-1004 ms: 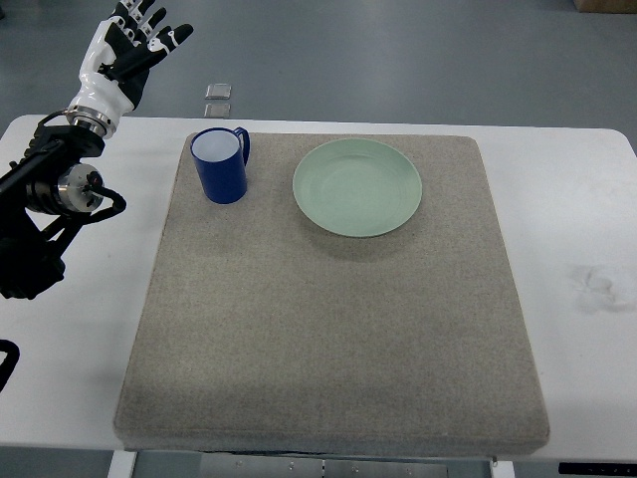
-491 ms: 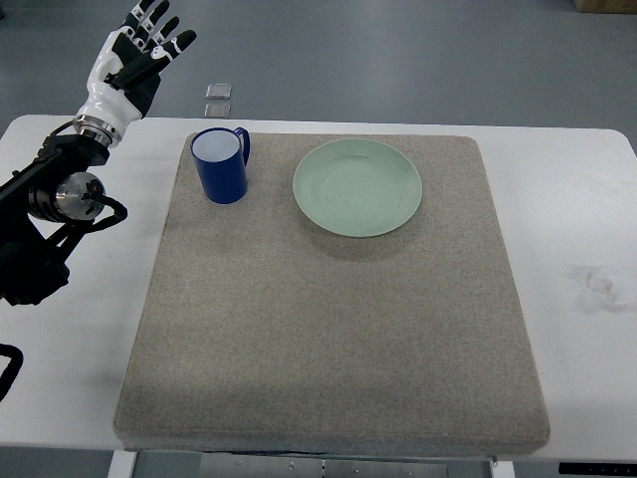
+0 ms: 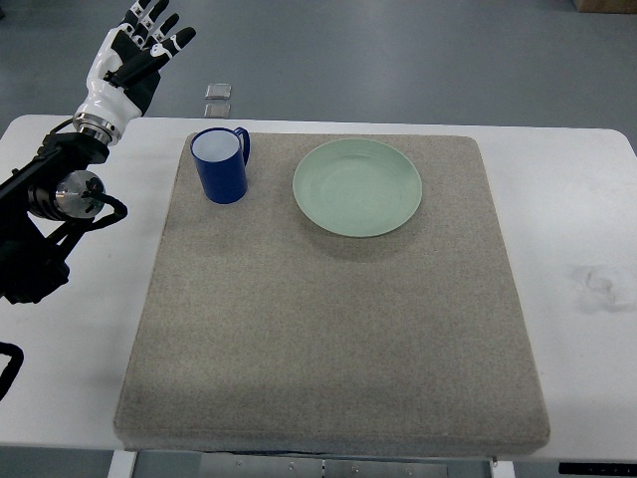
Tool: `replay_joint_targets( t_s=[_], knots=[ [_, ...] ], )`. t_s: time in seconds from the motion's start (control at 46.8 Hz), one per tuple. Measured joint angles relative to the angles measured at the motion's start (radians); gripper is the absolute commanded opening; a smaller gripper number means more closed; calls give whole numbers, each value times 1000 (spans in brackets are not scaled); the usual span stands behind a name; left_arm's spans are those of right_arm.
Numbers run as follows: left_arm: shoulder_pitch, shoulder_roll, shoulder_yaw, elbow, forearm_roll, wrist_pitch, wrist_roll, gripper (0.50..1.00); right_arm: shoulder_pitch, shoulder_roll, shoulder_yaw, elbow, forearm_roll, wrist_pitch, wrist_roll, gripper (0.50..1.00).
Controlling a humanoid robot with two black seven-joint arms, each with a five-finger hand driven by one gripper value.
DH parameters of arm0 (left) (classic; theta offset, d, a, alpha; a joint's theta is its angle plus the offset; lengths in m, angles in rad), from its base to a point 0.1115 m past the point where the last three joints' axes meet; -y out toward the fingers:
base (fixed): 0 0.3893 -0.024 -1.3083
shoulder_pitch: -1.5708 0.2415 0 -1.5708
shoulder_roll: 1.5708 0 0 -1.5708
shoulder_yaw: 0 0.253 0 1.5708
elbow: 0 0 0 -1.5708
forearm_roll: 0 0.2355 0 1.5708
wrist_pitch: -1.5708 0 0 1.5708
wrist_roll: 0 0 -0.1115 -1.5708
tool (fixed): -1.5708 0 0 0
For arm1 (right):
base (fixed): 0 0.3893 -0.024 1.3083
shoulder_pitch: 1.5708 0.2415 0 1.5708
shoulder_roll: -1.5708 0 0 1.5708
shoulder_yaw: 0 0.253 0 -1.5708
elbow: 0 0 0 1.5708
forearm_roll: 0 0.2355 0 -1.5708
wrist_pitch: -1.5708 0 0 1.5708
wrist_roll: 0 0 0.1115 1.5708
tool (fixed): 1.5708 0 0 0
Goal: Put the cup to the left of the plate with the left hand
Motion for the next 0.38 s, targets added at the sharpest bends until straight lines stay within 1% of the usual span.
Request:
replay_joint_targets(
  t_s=[0.128, 0.256, 0.385],
  knots=[
    [-5, 0, 0, 0, 1, 5, 0, 996, 0, 0, 3, 8, 1, 13, 0, 932],
    [-7, -2, 0, -1, 3, 7, 0, 996, -2, 0, 3, 99, -2, 12, 0, 932],
    [-7, -16, 1, -4, 3, 11, 0, 996, -2, 0, 2, 126, -3, 1, 0, 932]
  ],
)
